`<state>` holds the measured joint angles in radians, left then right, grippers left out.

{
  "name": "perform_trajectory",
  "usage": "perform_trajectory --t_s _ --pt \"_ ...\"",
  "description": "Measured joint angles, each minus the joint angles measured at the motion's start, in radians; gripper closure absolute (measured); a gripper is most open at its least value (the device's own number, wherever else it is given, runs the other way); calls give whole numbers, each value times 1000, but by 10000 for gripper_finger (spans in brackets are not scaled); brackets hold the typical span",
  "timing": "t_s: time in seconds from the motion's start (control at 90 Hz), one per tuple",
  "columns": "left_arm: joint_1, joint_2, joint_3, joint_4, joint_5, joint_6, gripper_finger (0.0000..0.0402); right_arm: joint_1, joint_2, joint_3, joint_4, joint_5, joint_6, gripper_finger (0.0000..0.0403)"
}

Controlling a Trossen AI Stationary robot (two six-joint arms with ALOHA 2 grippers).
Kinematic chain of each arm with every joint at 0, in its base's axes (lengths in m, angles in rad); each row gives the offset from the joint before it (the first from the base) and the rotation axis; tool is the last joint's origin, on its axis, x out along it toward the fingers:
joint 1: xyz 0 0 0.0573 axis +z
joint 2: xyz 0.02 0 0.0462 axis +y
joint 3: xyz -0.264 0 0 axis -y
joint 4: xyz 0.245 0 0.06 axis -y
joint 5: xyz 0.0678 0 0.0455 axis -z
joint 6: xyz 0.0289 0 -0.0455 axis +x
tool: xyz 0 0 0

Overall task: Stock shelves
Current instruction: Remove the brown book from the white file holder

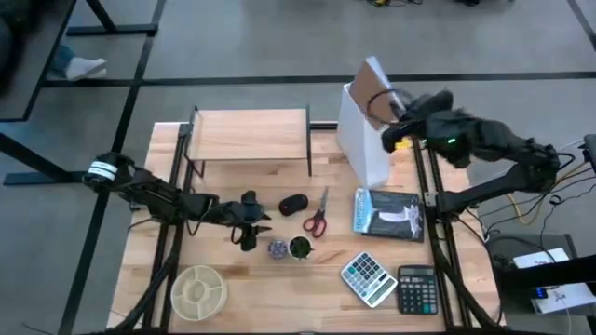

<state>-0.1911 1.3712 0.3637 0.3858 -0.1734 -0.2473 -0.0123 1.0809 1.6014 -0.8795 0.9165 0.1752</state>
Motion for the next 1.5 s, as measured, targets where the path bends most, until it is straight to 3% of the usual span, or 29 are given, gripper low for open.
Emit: perform_trajectory --t_s 0.133,0.322,0.433,0.556,0.822,1.044,1.289,1.5 --pt "0 0 0 7 0 -6 274 42 0 87 0 -74 -40 402" --pt "0 0 0 40 0 -6 281 111 1 111 -13 -292 -28 402" --pt "0 0 0 59 0 -6 283 146 12 95 -109 -382 61 403" --pt "0 0 0 59 -2 -6 278 191 41 79 -325 -428 241 403" --pt "0 0 0 65 -22 -2 262 287 156 63 -700 -425 615 403" --pt "0 0 0 66 -81 1 252 309 231 37 -687 -444 609 403" --pt "0 0 0 66 -81 2 255 358 396 17 -690 -366 583 403" --pt "0 0 0 67 -82 2 265 404 568 8 -688 -362 570 403"
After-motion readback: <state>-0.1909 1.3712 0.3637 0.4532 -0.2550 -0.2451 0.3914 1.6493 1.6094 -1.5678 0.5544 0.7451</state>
